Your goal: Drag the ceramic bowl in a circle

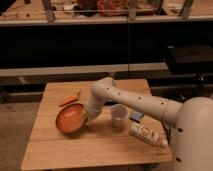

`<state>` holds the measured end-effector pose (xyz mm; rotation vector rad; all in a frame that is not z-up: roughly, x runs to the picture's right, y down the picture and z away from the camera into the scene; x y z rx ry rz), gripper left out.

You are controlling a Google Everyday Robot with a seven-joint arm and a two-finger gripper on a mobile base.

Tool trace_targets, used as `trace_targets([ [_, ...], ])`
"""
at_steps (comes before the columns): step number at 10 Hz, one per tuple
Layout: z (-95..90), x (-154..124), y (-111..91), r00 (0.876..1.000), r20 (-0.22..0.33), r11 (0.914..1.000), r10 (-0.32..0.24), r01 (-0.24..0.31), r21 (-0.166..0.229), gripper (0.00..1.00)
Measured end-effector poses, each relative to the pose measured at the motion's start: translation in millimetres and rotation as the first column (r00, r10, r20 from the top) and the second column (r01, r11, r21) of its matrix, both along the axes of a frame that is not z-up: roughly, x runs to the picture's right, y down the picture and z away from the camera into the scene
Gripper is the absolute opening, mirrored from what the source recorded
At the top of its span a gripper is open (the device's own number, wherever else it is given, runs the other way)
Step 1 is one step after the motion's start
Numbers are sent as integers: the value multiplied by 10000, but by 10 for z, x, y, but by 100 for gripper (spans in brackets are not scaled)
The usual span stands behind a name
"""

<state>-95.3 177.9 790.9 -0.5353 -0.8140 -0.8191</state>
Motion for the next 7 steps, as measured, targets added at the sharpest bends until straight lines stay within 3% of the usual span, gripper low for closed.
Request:
trace_targets([
  [3,-249,82,397,9993,319,9998,-172,176,-124,0],
  [7,-681,-82,950,9881,1069,9939,-1104,1096,127,0],
])
